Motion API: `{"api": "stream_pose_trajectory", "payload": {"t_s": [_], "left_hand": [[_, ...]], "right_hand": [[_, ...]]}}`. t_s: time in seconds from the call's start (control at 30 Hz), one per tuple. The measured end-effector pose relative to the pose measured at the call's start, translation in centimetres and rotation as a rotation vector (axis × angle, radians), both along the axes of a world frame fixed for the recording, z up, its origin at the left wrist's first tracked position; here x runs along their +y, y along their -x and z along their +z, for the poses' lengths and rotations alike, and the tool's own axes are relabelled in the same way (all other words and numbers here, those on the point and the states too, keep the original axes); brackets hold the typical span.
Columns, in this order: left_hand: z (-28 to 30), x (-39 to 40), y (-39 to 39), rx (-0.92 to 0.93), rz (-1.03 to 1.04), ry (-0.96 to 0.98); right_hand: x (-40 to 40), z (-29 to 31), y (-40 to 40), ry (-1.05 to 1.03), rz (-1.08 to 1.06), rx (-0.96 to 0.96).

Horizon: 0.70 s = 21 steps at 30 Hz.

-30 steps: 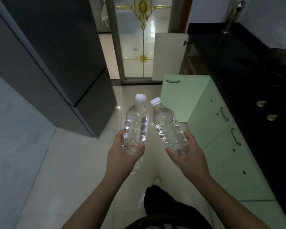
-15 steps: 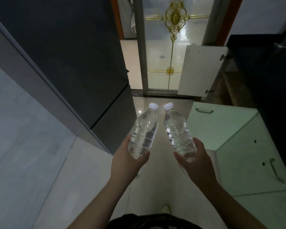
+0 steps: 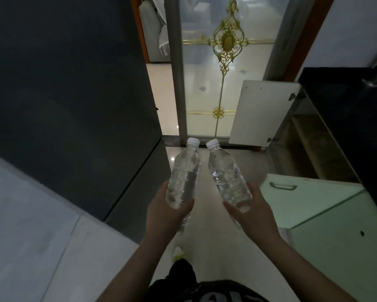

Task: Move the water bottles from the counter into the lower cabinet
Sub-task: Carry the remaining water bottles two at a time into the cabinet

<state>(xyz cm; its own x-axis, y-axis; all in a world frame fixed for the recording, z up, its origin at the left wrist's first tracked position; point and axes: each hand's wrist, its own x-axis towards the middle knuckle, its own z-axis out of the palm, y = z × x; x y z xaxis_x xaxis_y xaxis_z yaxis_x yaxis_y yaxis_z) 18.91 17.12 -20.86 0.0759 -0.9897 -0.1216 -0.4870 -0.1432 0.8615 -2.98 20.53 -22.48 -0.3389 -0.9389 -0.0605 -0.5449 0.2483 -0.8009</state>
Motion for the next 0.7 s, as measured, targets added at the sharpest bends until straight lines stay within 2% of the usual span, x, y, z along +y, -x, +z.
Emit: {"api": "stream_pose_trajectory", "payload": {"t_s": [0.17, 0.33, 0.7], "left_hand": [[0.9, -9.9, -1.1, 0.097, -0.099, 0.013], [1.2, -19.3, -0.6, 0.117, -0.239, -0.018], [1.6, -33.9, 9.0, 0.098, -0.523, -0.048]], "right_hand": [[-8.4, 1.6, -1.5, -0.016, -0.074, -0.032], [-14.7, 3.1, -2.2, 0.03, -0.191, -0.1], [-24.2, 2.4, 4.0, 0.052, -0.492, -0.185]]}}
